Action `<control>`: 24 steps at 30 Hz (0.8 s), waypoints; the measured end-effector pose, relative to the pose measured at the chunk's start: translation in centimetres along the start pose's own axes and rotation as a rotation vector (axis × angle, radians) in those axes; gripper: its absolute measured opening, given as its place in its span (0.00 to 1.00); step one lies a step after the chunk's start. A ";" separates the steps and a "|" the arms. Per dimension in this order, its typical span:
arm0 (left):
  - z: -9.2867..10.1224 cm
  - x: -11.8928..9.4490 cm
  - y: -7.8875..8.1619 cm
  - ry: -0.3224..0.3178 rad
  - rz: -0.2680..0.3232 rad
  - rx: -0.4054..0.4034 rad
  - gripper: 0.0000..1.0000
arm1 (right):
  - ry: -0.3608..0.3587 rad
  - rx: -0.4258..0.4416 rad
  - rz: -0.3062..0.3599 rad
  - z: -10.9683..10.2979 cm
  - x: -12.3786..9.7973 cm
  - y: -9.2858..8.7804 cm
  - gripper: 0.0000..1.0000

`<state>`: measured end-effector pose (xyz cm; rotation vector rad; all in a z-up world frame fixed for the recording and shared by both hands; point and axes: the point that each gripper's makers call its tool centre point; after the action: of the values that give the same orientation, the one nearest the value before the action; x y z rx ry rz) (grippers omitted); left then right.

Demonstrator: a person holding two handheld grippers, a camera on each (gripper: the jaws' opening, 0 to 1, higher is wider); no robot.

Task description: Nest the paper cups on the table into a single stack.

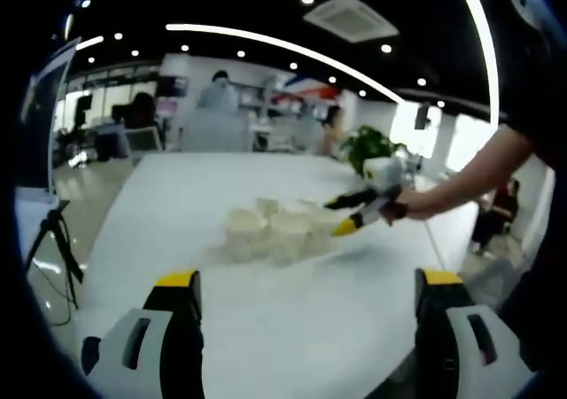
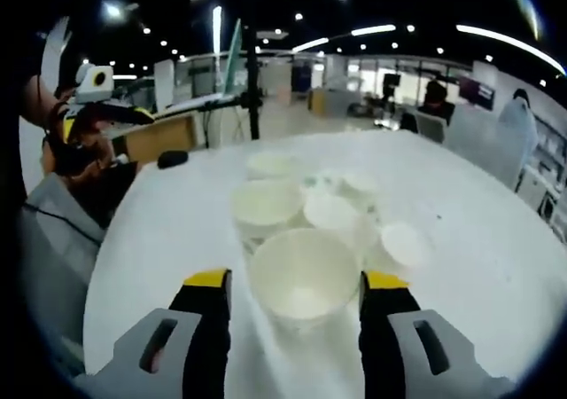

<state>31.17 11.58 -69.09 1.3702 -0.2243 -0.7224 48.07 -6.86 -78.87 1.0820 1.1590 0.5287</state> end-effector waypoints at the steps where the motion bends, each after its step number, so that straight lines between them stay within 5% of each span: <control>1: 0.0 0.0 0.0 0.002 0.000 -0.003 1.00 | -0.002 0.002 -0.004 0.1 0.1 -0.1 0.54; 24: 0.0 -0.5 0.0 0.002 -0.006 0.009 1.00 | 0.020 0.010 -0.007 -0.8 -0.8 -0.2 0.40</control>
<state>30.82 11.86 -68.99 1.3805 -0.2226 -0.7260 46.98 -7.32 -78.69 1.0833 1.1835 0.5302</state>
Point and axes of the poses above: the point that each gripper's makers call its tool centre point, and the gripper's own axes: x roughly forward along the fingers, z roughly to its right, y roughly out of its top, and after that the axes turned 4 degrees about z, right-handed
